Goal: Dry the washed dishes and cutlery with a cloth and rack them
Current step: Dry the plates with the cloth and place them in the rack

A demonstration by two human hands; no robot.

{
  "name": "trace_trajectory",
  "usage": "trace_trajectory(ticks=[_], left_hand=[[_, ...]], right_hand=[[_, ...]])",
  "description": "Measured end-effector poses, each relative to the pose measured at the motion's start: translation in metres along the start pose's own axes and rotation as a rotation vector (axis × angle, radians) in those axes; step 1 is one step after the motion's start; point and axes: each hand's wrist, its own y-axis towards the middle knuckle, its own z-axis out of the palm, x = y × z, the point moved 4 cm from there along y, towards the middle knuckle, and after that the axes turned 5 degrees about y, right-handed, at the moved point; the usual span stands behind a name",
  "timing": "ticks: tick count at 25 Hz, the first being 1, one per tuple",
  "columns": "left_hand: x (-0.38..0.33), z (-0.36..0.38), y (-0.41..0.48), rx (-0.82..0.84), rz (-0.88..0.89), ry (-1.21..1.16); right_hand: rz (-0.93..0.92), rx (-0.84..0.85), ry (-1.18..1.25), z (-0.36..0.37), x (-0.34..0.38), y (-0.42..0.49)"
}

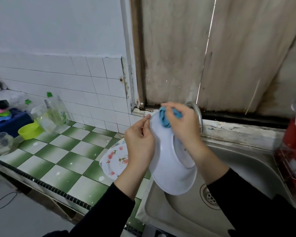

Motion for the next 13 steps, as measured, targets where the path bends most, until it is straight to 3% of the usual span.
trace_trajectory(ticks=[2,3,6,8,9,11,13], left_hand=[[-0.007,0.004,-0.005,0.003,0.005,-0.035],[-0.01,0.005,-0.004,-0.002,0.01,-0.046],[-0.013,0.005,0.003,-0.026,0.013,-0.095],[-0.013,0.001,0.002,-0.038,-0.009,-0.131],[-0.013,-0.001,0.0,-0.032,-0.013,-0.146],[-0.015,0.0,-0.005,0.005,-0.004,-0.16],[-0.018,0.004,-0.008,0.034,0.009,-0.171]], right_hand=[[0.096,-0.079,-0.101,-0.015,0.001,0.015],[0.031,-0.061,-0.12,-0.015,0.007,0.009],[-0.42,0.079,-0.102,0.0,0.024,-0.042],[-0.608,0.044,-0.124,-0.009,0.01,-0.071],[-0.55,-0.042,-0.101,-0.021,-0.003,-0.072],[-0.222,-0.238,0.022,-0.046,-0.025,-0.054],[-0.048,-0.274,0.047,-0.051,-0.023,-0.038]])
